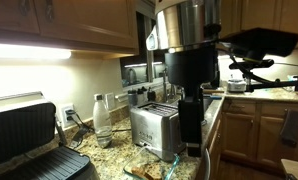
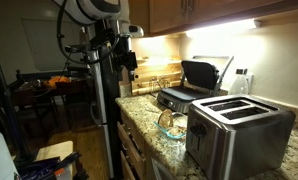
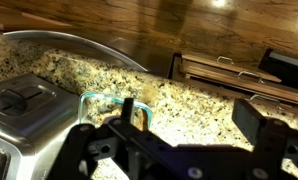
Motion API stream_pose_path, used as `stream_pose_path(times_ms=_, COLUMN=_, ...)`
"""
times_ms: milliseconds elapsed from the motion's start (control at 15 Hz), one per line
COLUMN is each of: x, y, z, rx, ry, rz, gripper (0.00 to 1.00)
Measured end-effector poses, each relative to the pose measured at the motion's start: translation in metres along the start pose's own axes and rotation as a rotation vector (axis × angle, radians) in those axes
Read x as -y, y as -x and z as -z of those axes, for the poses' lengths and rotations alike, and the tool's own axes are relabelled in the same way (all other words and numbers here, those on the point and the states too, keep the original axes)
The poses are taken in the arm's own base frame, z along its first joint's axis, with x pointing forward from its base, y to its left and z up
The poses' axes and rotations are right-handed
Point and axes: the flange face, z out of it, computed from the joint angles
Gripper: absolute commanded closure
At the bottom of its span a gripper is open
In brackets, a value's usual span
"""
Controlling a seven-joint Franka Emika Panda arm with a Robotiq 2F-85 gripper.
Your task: Put the bread inside the toaster
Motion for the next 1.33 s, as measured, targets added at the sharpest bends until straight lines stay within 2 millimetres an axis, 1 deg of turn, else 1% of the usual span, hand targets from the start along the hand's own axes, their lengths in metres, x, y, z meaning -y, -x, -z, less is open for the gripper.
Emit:
stream_pose_path(times_ms=200, x=-0.004, y=-0.017, z=-0.008, rx=0.011, ry=0.019, rz=-0.007, gripper=0.00)
stream_pose_path(times_ms=533, x=-0.008, y=-0.042, z=-0.016, rx=0.025, ry=0.036, rz=-0.024, gripper=0.00)
stream_pose_path(times_ms=1067, x=-0.023, y=-0.074, z=-0.029, rx=0.044, ry=0.054, rz=-0.033, gripper=0.00)
stream_pose_path(times_ms=1333, x=-0.029, y=-0.088, z=-0.038, rx=0.056, ry=0.068, rz=-0.029, gripper=0.00)
